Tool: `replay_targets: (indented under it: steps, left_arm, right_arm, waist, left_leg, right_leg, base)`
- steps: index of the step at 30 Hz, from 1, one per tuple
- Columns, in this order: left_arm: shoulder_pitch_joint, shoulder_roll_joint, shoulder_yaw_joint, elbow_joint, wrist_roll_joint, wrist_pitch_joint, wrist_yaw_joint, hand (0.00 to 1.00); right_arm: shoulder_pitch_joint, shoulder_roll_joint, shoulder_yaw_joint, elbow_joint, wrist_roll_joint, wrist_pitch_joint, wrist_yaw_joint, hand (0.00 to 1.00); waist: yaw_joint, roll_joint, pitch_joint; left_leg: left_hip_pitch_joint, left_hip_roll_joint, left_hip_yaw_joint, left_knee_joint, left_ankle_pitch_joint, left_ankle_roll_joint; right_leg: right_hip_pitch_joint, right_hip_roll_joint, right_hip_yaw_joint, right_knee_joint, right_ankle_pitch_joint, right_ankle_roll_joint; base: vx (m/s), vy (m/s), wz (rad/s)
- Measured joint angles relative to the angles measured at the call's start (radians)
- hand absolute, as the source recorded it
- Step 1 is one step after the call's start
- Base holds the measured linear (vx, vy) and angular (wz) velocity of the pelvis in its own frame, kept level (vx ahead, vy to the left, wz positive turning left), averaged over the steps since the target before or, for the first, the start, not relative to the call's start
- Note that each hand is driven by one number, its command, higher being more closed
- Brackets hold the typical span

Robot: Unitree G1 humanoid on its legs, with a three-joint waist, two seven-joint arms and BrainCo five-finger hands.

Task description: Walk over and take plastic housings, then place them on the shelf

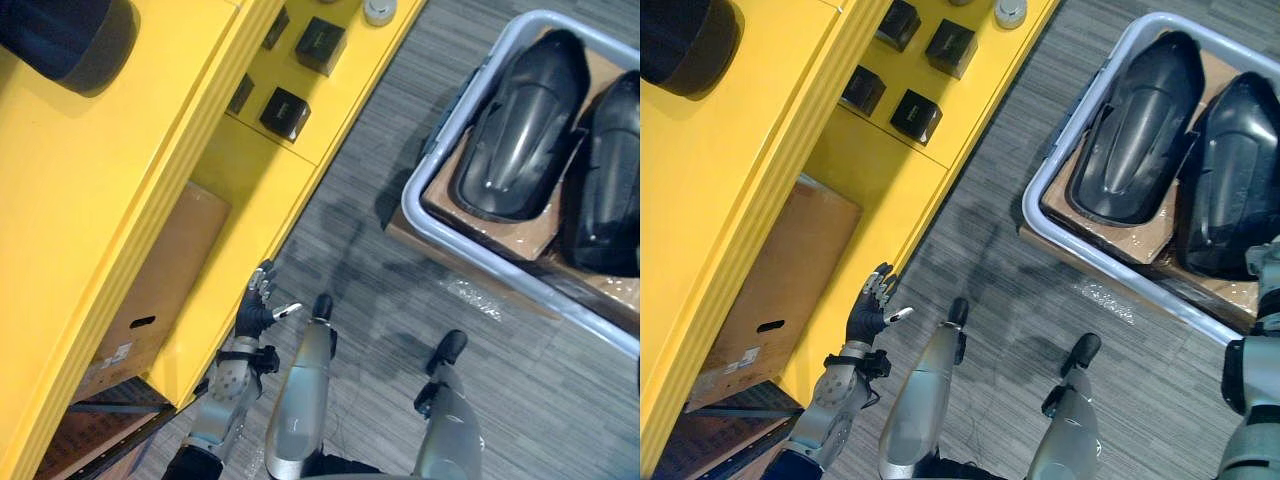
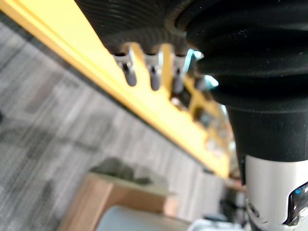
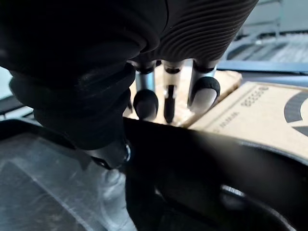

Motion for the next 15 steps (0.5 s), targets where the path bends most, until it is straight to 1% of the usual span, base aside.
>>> replay_targets:
  steps: [1,2,3,4,5,6,8,10,11,12,13,14,15]
  left_arm:
    - [0.005,0.004,0.002,-0.008,0.000,0.000,-0.001,0.00]
    - [0.022,0.005,0.014,-0.031,0.000,-0.004,-0.003,0.00]
    - [0.037,0.005,0.026,-0.055,-0.001,-0.005,-0.006,0.00]
    - [0.044,0.005,0.034,-0.067,-0.001,-0.008,-0.011,0.00]
    - [0.047,0.005,0.039,-0.074,-0.001,-0.009,-0.014,0.00]
    - [0.060,0.007,0.055,-0.096,-0.007,-0.010,-0.022,0.00]
    - [0.072,0.008,0.073,-0.120,-0.010,-0.010,-0.029,0.00]
    - [0.104,0.010,0.097,-0.161,-0.010,-0.010,-0.035,0.00]
    - [0.107,0.010,0.097,-0.169,-0.009,-0.010,-0.037,0.00]
    - [0.114,0.010,0.100,-0.192,-0.009,-0.010,-0.038,0.00]
    - [0.121,0.010,0.106,-0.212,-0.009,-0.010,-0.043,0.00]
    - [0.132,0.011,0.123,-0.243,-0.008,-0.011,-0.052,0.00]
    - [0.135,0.011,0.129,-0.257,-0.008,-0.011,-0.057,0.00]
  right_arm:
    - [0.010,0.011,0.000,-0.008,0.000,-0.007,-0.003,1.00]
    - [0.031,0.033,0.000,-0.023,-0.001,-0.028,-0.010,1.00]
    - [0.051,0.051,0.000,-0.039,-0.006,-0.059,-0.030,1.00]
    - [0.074,0.061,0.000,-0.059,-0.016,-0.085,-0.051,1.00]
    - [0.085,0.066,0.000,-0.070,-0.023,-0.099,-0.061,1.00]
    - [0.126,0.083,-0.001,-0.116,-0.031,-0.128,-0.098,1.00]
    - [0.174,0.104,-0.001,-0.181,-0.054,-0.146,-0.136,1.00]
    - [0.235,0.150,-0.001,-0.275,-0.097,-0.158,-0.183,1.00]
    - [0.255,0.154,-0.001,-0.297,-0.105,-0.161,-0.193,1.00]
    - [0.293,0.163,-0.004,-0.341,-0.124,-0.162,-0.206,1.00]
    - [0.325,0.174,-0.011,-0.379,-0.142,-0.161,-0.213,1.00]
    - [0.365,0.199,-0.027,-0.431,-0.156,-0.159,-0.220,1.00]
    - [0.387,0.210,-0.035,-0.455,-0.167,-0.156,-0.220,1.00]
  waist:
    - [-0.002,-0.003,0.000]
    - [-0.006,-0.014,-0.006]
    - [-0.012,-0.025,-0.011]
    - [-0.013,-0.034,-0.011]
    - [-0.016,-0.038,-0.010]
    - [-0.019,-0.061,-0.011]
    - [-0.025,-0.084,-0.004]
    - [-0.041,-0.122,-0.007]
    - [-0.042,-0.129,-0.008]
    - [-0.044,-0.140,-0.008]
    - [-0.045,-0.150,-0.009]
    - [-0.048,-0.167,-0.009]
    - [-0.050,-0.173,-0.008]
  left_leg:
    - [0.012,0.002,0.000,-0.004,0.001,0.000]
    - [0.031,0.004,0.003,-0.018,0.002,-0.002]
    - [0.042,0.005,0.003,-0.029,0.006,-0.003]
    - [0.052,0.005,0.003,-0.040,0.011,-0.003]
    - [0.059,0.005,0.003,-0.048,0.013,0.000]
    - [0.074,0.005,0.004,-0.073,0.027,-0.005]
    - [0.103,0.006,0.003,-0.104,0.045,-0.013]
    - [0.151,0.009,0.005,-0.147,0.062,-0.020]
    - [0.160,0.011,0.005,-0.155,0.064,-0.021]
    - [0.181,0.013,0.006,-0.173,0.070,-0.023]
    - [0.196,0.015,0.009,-0.186,0.074,-0.025]
    - [0.223,0.018,0.017,-0.212,0.085,-0.026]
    - [0.239,0.019,0.019,-0.225,0.090,-0.027]
  right_leg:
    - [0.013,0.001,-0.001,-0.003,0.000,0.000]
    - [0.024,0.003,0.000,-0.006,-0.002,-0.004]
    - [0.033,0.003,-0.003,-0.007,-0.010,-0.015]
    - [0.039,0.003,-0.003,-0.008,-0.012,-0.019]
    - [0.045,0.004,-0.006,-0.010,-0.016,-0.025]
    - [0.049,0.004,-0.008,-0.012,-0.021,-0.031]
    - [0.070,0.004,-0.012,-0.016,-0.021,-0.032]
    - [0.098,0.004,-0.017,-0.016,-0.022,-0.034]
    - [0.104,0.005,-0.017,-0.016,-0.023,-0.034]
    - [0.117,0.007,-0.019,-0.016,-0.029,-0.043]
    - [0.125,0.007,-0.019,-0.015,-0.030,-0.044]
    - [0.138,0.007,-0.018,-0.014,-0.036,-0.043]
    - [0.146,0.007,-0.018,-0.014,-0.037,-0.042]
  base:
    - [-0.03,-0.036,-0.01]
    - [-0.04,-0.023,0.01]
    - [-0.06,-0.020,0.01]
    - [-0.05,-0.014,0.05]
    - [-0.05,-0.020,0.05]
    - [-0.04,-0.029,0.04]
    - [-0.01,-0.037,0.08]
    - [0.02,-0.041,0.08]
    - [0.03,-0.032,0.02]
    - [0.03,-0.027,0.01]
    - [0.05,-0.034,-0.02]
    - [0.05,-0.033,-0.03]
    - [0.06,-0.039,-0.02]
